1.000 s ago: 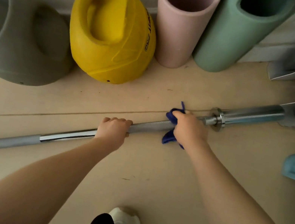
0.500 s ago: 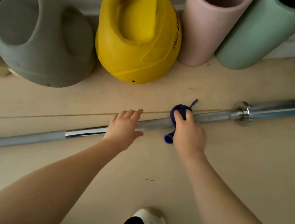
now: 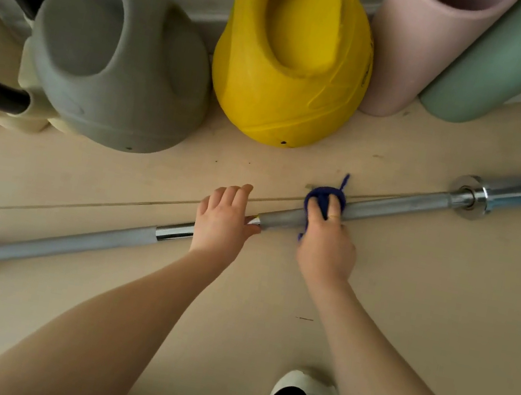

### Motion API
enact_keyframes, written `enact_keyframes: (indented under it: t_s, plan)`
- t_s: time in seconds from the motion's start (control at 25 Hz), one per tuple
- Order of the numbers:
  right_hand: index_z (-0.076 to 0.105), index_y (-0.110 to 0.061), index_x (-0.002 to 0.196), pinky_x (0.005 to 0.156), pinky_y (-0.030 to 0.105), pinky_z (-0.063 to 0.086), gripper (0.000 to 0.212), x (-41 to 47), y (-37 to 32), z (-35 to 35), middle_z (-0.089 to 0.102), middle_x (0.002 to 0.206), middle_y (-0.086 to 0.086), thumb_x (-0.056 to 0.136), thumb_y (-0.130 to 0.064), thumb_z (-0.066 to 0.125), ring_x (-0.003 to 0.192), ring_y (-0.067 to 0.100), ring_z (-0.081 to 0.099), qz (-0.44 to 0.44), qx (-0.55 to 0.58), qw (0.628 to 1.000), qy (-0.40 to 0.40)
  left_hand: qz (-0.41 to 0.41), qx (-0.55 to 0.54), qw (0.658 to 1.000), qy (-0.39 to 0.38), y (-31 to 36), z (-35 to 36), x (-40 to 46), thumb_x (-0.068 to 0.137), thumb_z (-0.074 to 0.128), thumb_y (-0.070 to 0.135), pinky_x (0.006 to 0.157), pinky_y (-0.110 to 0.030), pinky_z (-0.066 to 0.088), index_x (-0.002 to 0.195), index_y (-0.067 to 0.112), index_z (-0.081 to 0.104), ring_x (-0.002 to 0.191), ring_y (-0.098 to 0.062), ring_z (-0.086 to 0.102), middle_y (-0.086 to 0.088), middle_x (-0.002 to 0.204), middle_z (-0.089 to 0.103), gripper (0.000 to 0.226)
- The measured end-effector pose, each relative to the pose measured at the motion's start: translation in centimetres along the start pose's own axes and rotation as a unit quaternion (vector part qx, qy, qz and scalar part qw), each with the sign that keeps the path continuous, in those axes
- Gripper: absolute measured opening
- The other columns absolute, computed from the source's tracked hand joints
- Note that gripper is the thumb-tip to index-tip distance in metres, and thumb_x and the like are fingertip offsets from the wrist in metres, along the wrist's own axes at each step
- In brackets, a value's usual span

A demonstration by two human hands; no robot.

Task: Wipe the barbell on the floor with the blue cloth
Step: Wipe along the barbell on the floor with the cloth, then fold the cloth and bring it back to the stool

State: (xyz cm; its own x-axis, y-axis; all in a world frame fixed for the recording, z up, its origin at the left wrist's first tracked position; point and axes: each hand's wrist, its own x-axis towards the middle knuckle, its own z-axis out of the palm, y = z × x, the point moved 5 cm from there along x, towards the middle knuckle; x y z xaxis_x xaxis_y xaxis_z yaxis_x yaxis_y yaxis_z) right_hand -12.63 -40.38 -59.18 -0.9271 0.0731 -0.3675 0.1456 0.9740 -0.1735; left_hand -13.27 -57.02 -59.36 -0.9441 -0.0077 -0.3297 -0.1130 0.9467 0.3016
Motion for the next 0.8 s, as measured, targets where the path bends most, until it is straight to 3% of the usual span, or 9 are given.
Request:
enact_keyframes:
  t_s: [0.12, 0.2, 0.28, 0.32, 0.44, 0.52, 0.6, 0.68, 0.8]
  plan:
    - [0.029, -0.028, 0.139, 0.076, 0.038, 0.049, 0.060, -1.2, -5.2, 1.6, 0.017, 0.154, 0.005, 0.086, -0.013, 0.053, 0.102, 0.035, 0.057, -0.072, 0.042, 0.995, -0.053, 0.003, 0.014, 1.000, 0.008, 0.1, -0.5, 0.7, 0.083, 0.062, 0.040, 0.109, -0.038, 0.026, 0.143, 0.017, 0.024, 0.132, -0.025, 0.032, -0.004, 0.140, 0.042, 0.074]
    - [0.031, -0.029, 0.138, 0.076, 0.039, 0.048, 0.057, -1.3, -7.1, 2.1, 0.018, 0.154, 0.001, 0.086, -0.013, 0.051, 0.103, 0.035, 0.056, -0.112, 0.077, 0.987, -0.090, 0.037, 0.029, 0.999, -0.013, 0.1, -0.9, 1.2, 0.084, 0.062, 0.029, 0.110, -0.039, 0.026, 0.145, 0.017, 0.016, 0.134, -0.027, 0.028, -0.006, 0.145, 0.034, 0.077]
    - [0.042, -0.026, 0.133, 0.080, 0.038, 0.050, 0.049, -1.3, -8.5, 1.9, 0.033, 0.147, -0.003, 0.088, -0.009, 0.045, 0.105, 0.030, 0.056, -0.150, 0.194, 0.951, -0.188, 0.122, 0.016, 0.986, -0.108, 0.1, -1.3, 1.5, 0.079, 0.063, 0.015, 0.112, -0.039, 0.021, 0.147, 0.019, 0.007, 0.139, -0.027, 0.018, -0.006, 0.153, 0.018, 0.088]
    - [0.051, -0.025, 0.126, 0.081, 0.034, 0.049, 0.045, -1.5, -9.1, 1.3, 0.047, 0.136, -0.004, 0.087, -0.005, 0.042, 0.104, 0.025, 0.057, -0.154, 0.295, 0.912, -0.240, 0.155, -0.015, 0.973, -0.170, -0.3, -2.2, 1.4, 0.076, 0.064, 0.012, 0.113, -0.036, 0.022, 0.147, 0.021, 0.007, 0.140, -0.025, 0.018, -0.005, 0.154, 0.017, 0.091]
    - [0.061, -0.029, 0.105, 0.080, 0.024, 0.046, 0.040, -1.8, -9.2, -2.7, 0.064, 0.099, -0.007, 0.086, 0.002, 0.044, 0.089, 0.011, 0.060, -0.081, 0.527, 0.814, -0.228, 0.146, -0.164, 0.954, -0.206, -2.9, -6.4, 1.6, 0.077, 0.061, 0.011, 0.091, -0.013, 0.039, 0.136, 0.026, 0.038, 0.118, -0.019, 0.051, 0.003, 0.126, 0.054, 0.065]
    - [0.061, -0.020, 0.103, 0.077, 0.023, 0.047, 0.025, -2.6, -8.8, -5.1, 0.064, 0.093, -0.002, 0.089, -0.002, 0.050, 0.083, 0.010, 0.059, -0.067, 0.582, 0.780, -0.217, 0.118, -0.248, 0.944, -0.183, -3.9, -8.7, 0.9, 0.077, 0.058, 0.012, 0.088, -0.030, 0.049, 0.115, 0.023, 0.056, 0.101, -0.025, 0.061, -0.001, 0.103, 0.065, 0.039]
    - [0.062, -0.009, 0.100, 0.079, 0.026, 0.044, 0.013, -3.7, -9.2, -6.9, 0.063, 0.092, 0.005, 0.092, -0.009, 0.051, 0.085, 0.014, 0.056, -0.075, 0.566, 0.791, -0.223, 0.114, -0.316, 0.925, -0.180, -3.4, -9.9, -0.7, 0.077, 0.053, 0.007, 0.083, -0.038, 0.049, 0.099, 0.022, 0.060, 0.085, -0.021, 0.062, 0.000, 0.089, 0.066, 0.028]
    - [0.059, -0.011, 0.091, 0.078, 0.027, 0.043, 0.006, -4.6, -9.6, -8.7, 0.060, 0.089, 0.003, 0.090, -0.008, 0.054, 0.083, 0.013, 0.054, -0.087, 0.513, 0.830, -0.203, 0.126, -0.346, 0.917, -0.156, -2.9, -10.9, -2.1, 0.085, 0.048, 0.000, 0.077, -0.034, 0.047, 0.093, 0.028, 0.058, 0.077, -0.011, 0.058, 0.013, 0.080, 0.062, 0.030]
    - [0.054, -0.017, 0.075, 0.074, 0.017, 0.041, 0.019, -5.7, -10.5, -11.6, 0.056, 0.091, -0.001, 0.089, -0.004, 0.053, 0.079, 0.007, 0.051, -0.112, 0.482, 0.855, -0.157, 0.127, -0.378, 0.913, -0.090, -2.8, -13.5, -3.4, 0.088, 0.051, 0.012, 0.064, -0.018, 0.047, 0.078, 0.042, 0.057, 0.062, 0.005, 0.055, 0.024, 0.062, 0.062, 0.032]
